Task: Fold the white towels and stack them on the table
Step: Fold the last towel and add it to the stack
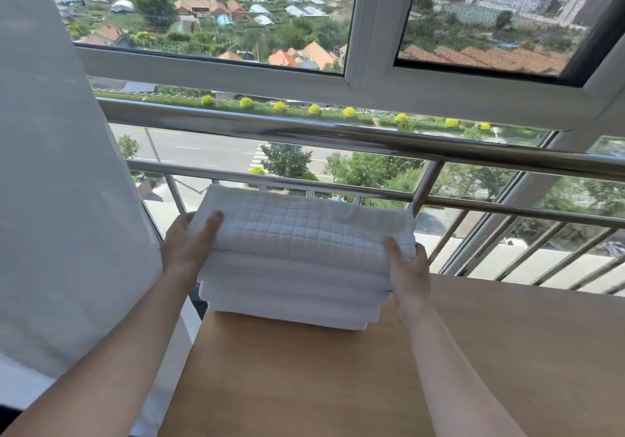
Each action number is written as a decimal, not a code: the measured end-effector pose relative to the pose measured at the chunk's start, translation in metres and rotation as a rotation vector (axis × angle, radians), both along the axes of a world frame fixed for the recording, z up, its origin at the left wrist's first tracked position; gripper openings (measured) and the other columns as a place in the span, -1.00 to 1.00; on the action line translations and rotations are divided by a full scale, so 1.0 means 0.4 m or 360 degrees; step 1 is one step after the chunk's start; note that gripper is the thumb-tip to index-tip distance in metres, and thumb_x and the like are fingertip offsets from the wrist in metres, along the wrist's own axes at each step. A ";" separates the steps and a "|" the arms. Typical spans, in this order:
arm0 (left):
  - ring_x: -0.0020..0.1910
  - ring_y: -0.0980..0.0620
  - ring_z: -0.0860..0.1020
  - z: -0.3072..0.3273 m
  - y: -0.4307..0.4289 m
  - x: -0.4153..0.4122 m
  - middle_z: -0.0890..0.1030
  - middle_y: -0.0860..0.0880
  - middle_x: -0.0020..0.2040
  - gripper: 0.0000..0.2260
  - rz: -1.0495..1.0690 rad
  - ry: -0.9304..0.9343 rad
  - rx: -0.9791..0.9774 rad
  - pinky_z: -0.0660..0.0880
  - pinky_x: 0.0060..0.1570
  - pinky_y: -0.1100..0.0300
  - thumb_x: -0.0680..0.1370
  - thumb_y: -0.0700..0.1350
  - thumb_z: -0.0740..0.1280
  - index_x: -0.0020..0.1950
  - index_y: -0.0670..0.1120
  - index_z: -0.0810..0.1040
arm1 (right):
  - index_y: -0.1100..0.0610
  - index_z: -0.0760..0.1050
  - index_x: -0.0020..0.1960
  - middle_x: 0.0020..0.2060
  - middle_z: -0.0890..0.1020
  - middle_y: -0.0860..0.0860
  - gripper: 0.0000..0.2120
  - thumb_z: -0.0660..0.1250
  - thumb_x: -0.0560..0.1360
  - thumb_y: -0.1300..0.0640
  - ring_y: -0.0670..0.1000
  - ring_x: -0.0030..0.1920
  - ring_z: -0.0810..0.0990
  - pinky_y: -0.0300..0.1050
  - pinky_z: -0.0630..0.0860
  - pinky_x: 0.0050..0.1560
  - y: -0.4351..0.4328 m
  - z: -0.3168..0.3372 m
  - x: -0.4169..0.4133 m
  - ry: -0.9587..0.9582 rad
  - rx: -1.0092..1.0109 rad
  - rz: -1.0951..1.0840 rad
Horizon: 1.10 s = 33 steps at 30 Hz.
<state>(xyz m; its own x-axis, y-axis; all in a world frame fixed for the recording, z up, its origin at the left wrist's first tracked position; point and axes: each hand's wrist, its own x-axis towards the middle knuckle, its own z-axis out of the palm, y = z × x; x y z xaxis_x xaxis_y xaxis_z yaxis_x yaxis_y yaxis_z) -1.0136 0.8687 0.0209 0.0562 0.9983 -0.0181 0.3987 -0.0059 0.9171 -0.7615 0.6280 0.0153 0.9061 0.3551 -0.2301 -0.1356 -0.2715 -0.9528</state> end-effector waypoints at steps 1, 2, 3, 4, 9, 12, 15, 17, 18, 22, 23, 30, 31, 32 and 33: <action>-0.03 -0.01 0.48 0.007 0.006 0.001 0.51 0.13 -0.12 -0.58 -0.0003 0.0017 0.0035 0.34 -0.03 0.12 0.42 0.30 0.39 0.13 0.06 0.56 | 0.01 0.30 0.49 0.38 0.51 0.02 -0.18 0.35 0.37 -0.39 0.13 0.36 0.49 0.18 0.44 0.36 0.005 0.007 0.000 -0.0042 0.0019 -0.0009; -0.02 -0.01 0.50 0.015 0.014 0.002 0.54 0.09 -0.07 -0.60 -0.0002 0.0010 0.0070 0.36 -0.03 0.12 0.43 0.27 0.40 0.13 0.04 0.58 | 0.01 0.29 0.50 0.39 0.51 0.01 -0.16 0.34 0.36 -0.41 0.12 0.37 0.48 0.17 0.43 0.37 0.010 0.016 -0.002 -0.0085 0.0027 -0.0017; 0.00 -0.01 0.52 0.022 0.021 0.003 0.56 0.06 -0.02 -0.63 -0.0005 -0.0025 0.0098 0.38 -0.04 0.12 0.42 0.25 0.41 0.11 0.07 0.59 | 0.01 0.29 0.50 0.40 0.50 0.00 -0.14 0.33 0.36 -0.42 0.11 0.38 0.48 0.17 0.43 0.38 0.015 0.021 -0.002 -0.0119 0.0041 -0.0027; 0.00 -0.01 0.54 0.027 0.026 0.003 0.58 0.05 -0.01 -0.66 -0.0017 -0.0075 0.0110 0.41 -0.07 0.12 0.39 0.25 0.42 0.05 0.11 0.58 | 0.01 0.29 0.50 0.40 0.50 0.01 -0.16 0.33 0.36 -0.42 0.11 0.37 0.48 0.17 0.43 0.37 0.018 0.020 -0.003 -0.0127 0.0056 -0.0036; 0.10 -0.02 0.54 0.014 0.021 -0.008 0.56 0.02 0.12 -0.58 -0.0107 -0.0202 -0.0076 0.47 0.02 0.08 0.37 0.23 0.54 0.09 0.06 0.54 | -0.03 0.41 0.37 0.21 0.62 0.00 -0.38 0.38 0.42 -0.31 0.13 0.22 0.59 0.20 0.51 0.28 0.011 -0.011 -0.007 0.0011 0.0084 -0.0063; 0.08 -0.03 0.59 0.039 0.036 -0.008 0.63 0.03 0.05 -0.73 -0.0087 -0.0255 0.0005 0.54 0.10 -0.02 0.32 0.18 0.55 -0.10 0.12 0.61 | 0.01 0.34 0.45 0.35 0.54 0.03 -0.16 0.37 0.31 -0.40 0.14 0.34 0.52 0.21 0.47 0.34 0.027 0.008 -0.002 -0.0005 0.0112 -0.0040; -0.12 0.11 0.60 0.064 0.047 -0.003 0.65 0.15 -0.13 -0.82 -0.0092 -0.0371 0.0065 0.56 -0.06 0.09 0.28 0.19 0.54 -0.19 0.21 0.66 | 0.01 0.32 0.47 0.36 0.54 0.04 -0.10 0.41 0.28 -0.42 0.14 0.35 0.52 0.23 0.47 0.34 0.023 0.010 -0.009 0.0040 0.0222 -0.0036; -0.14 0.10 0.59 0.054 0.040 0.005 0.62 0.18 -0.17 -0.84 -0.0064 -0.0329 0.0097 0.53 -0.11 0.13 0.30 0.18 0.53 -0.22 0.18 0.66 | -0.02 0.37 0.42 0.28 0.60 0.02 -0.16 0.43 0.28 -0.41 0.12 0.28 0.57 0.23 0.49 0.31 0.005 -0.004 -0.021 0.0061 0.0264 -0.0029; -0.10 0.05 0.59 0.042 0.036 0.008 0.61 0.17 -0.17 -0.84 -0.0028 -0.0274 0.0089 0.51 -0.08 0.12 0.33 0.16 0.53 -0.24 0.13 0.65 | -0.03 0.38 0.41 0.25 0.62 0.01 -0.18 0.42 0.27 -0.42 0.10 0.25 0.59 0.22 0.50 0.30 0.000 -0.007 -0.025 0.0058 0.0258 -0.0023; -0.01 -0.05 0.56 0.000 0.017 0.011 0.63 0.00 -0.06 -0.86 0.0157 -0.0113 0.0002 0.44 -0.01 0.10 0.45 0.06 0.51 -0.13 0.04 0.62 | 0.00 0.33 0.45 0.30 0.57 0.03 -0.22 0.40 0.36 -0.37 0.13 0.27 0.55 0.17 0.50 0.30 0.001 0.009 -0.006 0.0062 0.0048 0.0034; 0.01 -0.06 0.57 0.006 0.018 0.010 0.62 -0.01 -0.04 -0.86 0.0133 -0.0098 -0.0004 0.43 -0.02 0.11 0.45 0.05 0.50 -0.12 0.03 0.62 | 0.00 0.35 0.42 0.26 0.58 0.03 -0.29 0.40 0.40 -0.32 0.12 0.22 0.57 0.13 0.53 0.25 0.003 0.021 0.001 0.0064 0.0007 0.0025; 0.37 -0.17 0.46 0.077 -0.039 0.086 0.56 -0.10 0.34 -0.76 -0.0190 0.0468 0.0915 0.29 0.32 -0.10 0.53 -0.03 0.40 0.19 -0.03 0.62 | 0.10 0.37 0.41 0.35 0.44 0.15 -0.53 0.32 0.52 0.06 0.20 0.37 0.39 0.20 0.33 0.36 0.066 0.101 -0.040 -0.1596 -0.0572 0.0102; 0.43 -0.14 0.42 0.088 -0.061 0.117 0.51 -0.08 0.42 -0.74 -0.0416 0.0472 0.0981 0.25 0.36 -0.11 0.57 -0.01 0.37 0.23 0.00 0.61 | 0.08 0.38 0.41 0.41 0.40 0.13 -0.57 0.27 0.56 0.05 0.19 0.41 0.35 0.22 0.29 0.41 0.095 0.115 -0.053 -0.1690 -0.0561 0.0285; 0.48 -0.10 0.37 0.094 -0.082 0.150 0.44 -0.06 0.49 -0.72 -0.0655 0.0508 0.0995 0.20 0.40 -0.09 0.60 0.02 0.33 0.30 0.05 0.58 | 0.04 0.38 0.43 0.48 0.35 0.11 -0.59 0.22 0.59 0.02 0.18 0.47 0.30 0.24 0.22 0.45 0.125 0.123 -0.064 -0.1673 -0.0583 0.0475; 0.53 -0.06 0.30 0.094 -0.101 0.180 0.36 -0.02 0.55 -0.69 -0.0869 0.0607 0.0988 0.15 0.44 -0.06 0.64 0.06 0.27 0.38 0.10 0.52 | -0.01 0.34 0.47 0.53 0.29 0.07 -0.58 0.15 0.62 -0.04 0.15 0.52 0.23 0.26 0.14 0.48 0.151 0.126 -0.072 -0.1608 -0.0685 0.0645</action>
<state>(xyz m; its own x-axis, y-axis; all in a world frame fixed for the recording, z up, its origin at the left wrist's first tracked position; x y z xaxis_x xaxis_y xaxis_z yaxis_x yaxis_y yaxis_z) -0.9416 0.8282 0.0584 0.6247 0.6711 0.3992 0.4714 -0.7317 0.4924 -0.7904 0.6883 0.0656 0.5839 0.7283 0.3585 0.8016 -0.4474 -0.3966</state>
